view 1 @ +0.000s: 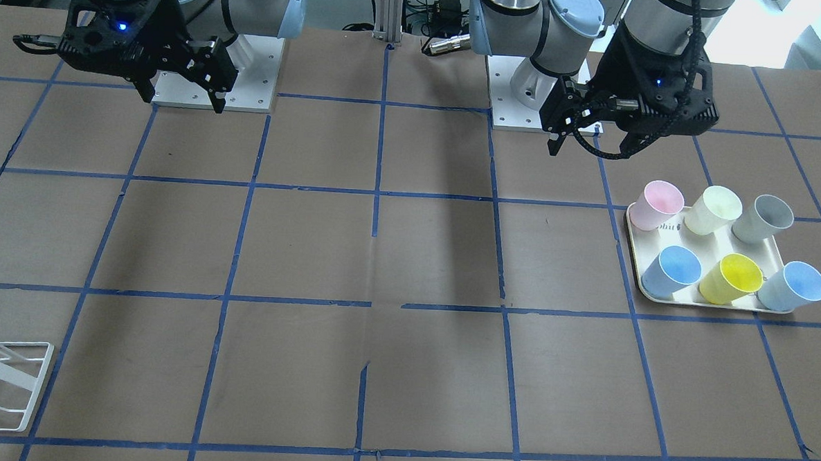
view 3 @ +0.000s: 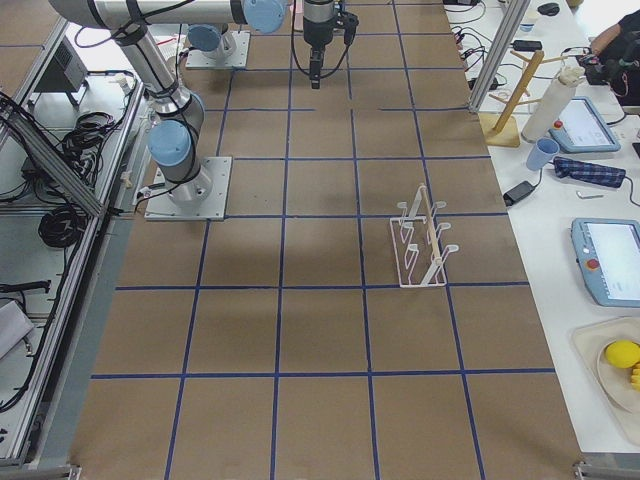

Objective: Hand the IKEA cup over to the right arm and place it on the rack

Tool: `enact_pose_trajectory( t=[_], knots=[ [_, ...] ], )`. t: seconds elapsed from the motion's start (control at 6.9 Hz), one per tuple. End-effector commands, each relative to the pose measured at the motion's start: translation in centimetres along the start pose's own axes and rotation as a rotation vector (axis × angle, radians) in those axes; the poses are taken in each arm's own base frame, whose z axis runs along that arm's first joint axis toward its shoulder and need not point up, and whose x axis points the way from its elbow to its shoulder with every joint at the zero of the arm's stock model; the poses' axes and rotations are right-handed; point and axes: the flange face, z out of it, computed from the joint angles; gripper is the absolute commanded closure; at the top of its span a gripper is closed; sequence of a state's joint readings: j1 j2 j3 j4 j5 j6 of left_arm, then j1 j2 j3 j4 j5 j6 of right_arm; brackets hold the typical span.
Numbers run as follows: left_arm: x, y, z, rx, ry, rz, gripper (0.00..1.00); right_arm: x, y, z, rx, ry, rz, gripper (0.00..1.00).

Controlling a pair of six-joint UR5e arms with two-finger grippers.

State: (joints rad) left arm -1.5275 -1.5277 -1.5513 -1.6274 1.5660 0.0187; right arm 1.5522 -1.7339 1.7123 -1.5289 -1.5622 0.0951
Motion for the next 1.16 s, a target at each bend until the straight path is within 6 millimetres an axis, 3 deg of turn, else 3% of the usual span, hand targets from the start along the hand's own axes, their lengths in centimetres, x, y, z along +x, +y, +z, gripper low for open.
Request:
enact_pose_trajectory(
  t=[0.0,0.29,0.72,1.01],
  knots=[
    [-3.7,-0.3,1.2,-0.028,0.003,0.082,0.00,0.0,0.0,0.1,-0.006,0.000,0.000,0.00],
    [-10.5,0.1,5.7,-0.100,0.039,0.202,0.00,0.0,0.0,0.1,-0.006,0.001,0.000,0.00],
    [-25.0,1.7,10.6,-0.099,0.100,0.309,0.00,0.0,0.0,0.1,-0.006,0.001,0.001,0.00],
    [-31.1,3.6,17.0,-0.036,0.065,0.411,0.00,0.1,0.0,0.2,-0.010,0.000,0.008,0.00]
  ],
)
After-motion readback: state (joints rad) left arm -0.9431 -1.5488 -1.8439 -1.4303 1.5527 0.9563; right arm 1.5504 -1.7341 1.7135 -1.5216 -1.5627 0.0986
